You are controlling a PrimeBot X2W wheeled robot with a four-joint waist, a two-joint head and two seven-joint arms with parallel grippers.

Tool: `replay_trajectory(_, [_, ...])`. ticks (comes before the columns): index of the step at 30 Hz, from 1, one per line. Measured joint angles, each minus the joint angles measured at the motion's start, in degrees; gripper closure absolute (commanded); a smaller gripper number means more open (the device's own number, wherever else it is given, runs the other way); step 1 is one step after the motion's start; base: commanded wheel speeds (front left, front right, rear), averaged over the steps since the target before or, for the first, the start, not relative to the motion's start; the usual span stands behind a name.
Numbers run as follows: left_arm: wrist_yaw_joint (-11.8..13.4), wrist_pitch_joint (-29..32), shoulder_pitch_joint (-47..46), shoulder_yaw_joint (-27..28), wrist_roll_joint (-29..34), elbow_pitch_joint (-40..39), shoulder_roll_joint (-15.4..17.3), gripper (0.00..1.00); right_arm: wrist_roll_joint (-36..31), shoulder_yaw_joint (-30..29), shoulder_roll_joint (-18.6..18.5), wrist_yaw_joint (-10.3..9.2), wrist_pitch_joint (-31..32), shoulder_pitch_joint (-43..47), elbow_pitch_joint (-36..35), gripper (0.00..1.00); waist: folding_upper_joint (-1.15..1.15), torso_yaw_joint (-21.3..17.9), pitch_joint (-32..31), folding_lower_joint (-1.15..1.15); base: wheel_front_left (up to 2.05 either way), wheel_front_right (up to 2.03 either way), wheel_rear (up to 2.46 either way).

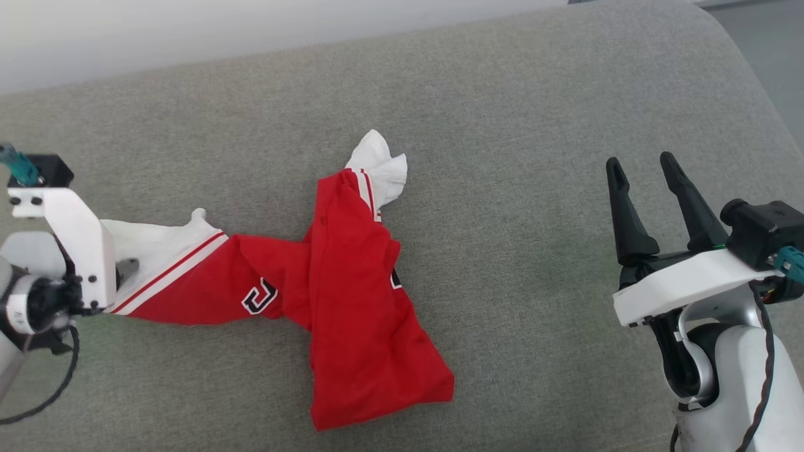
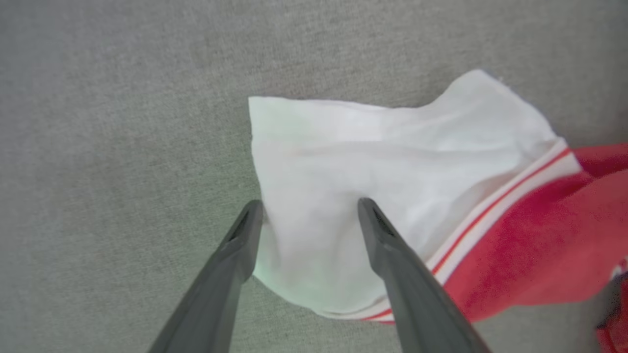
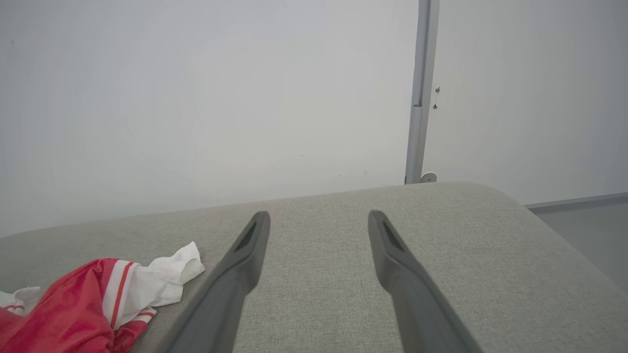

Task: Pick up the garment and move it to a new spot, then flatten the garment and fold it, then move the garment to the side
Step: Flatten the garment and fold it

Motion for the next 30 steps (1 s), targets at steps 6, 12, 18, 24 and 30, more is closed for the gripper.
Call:
replay_trajectory(6, [-1.11, -1.62, -0.02, -0.94, 0.2, 7.56, -3.48, 0.0, 0.22, 0.37, 0.0, 0.0, 0.37, -0.13, -0.2, 0.0, 0.0, -0.69, 0.95, 0.0, 0.0, 0.0, 0.0])
replay_trajectory(12, [-4.31, -5.98, -1.11, -0.47, 0.1, 13.38, -5.89, 1.0, -0.22, 0.24, 0.0, 0.0, 1.1, -0.37, -0.46, 0.0, 0.0, -0.38, 1.03, 0.0, 0.0, 0.0, 0.0])
replay_trajectory(18, [-5.34, -9.98, -1.77, 0.04, 0.92, 15.14, -5.42, 1.0, -0.74, -0.67, 0.01, 0.0, 1.82, -0.21, -1.31, 0.0, 0.0, 1.07, 0.61, 0.0, 0.0, 0.0, 0.0])
replay_trajectory(24, [-4.21, -13.24, -1.93, 0.82, 2.33, 14.25, -0.91, 1.0, -0.87, -1.37, 0.01, 0.0, 2.81, 0.06, -2.11, 0.0, 0.0, 3.53, 0.18, 0.0, 0.0, 0.0, 0.0])
replay_trajectory(30, [-2.23, -13.41, 0.88, 1.55, 1.27, 13.9, 0.1, 1.0, -0.86, -1.4, 0.0, 0.0, 3.57, 0.06, -2.47, 0.0, 0.0, 5.9, 0.06, 0.0, 0.0, 0.0, 0.0])
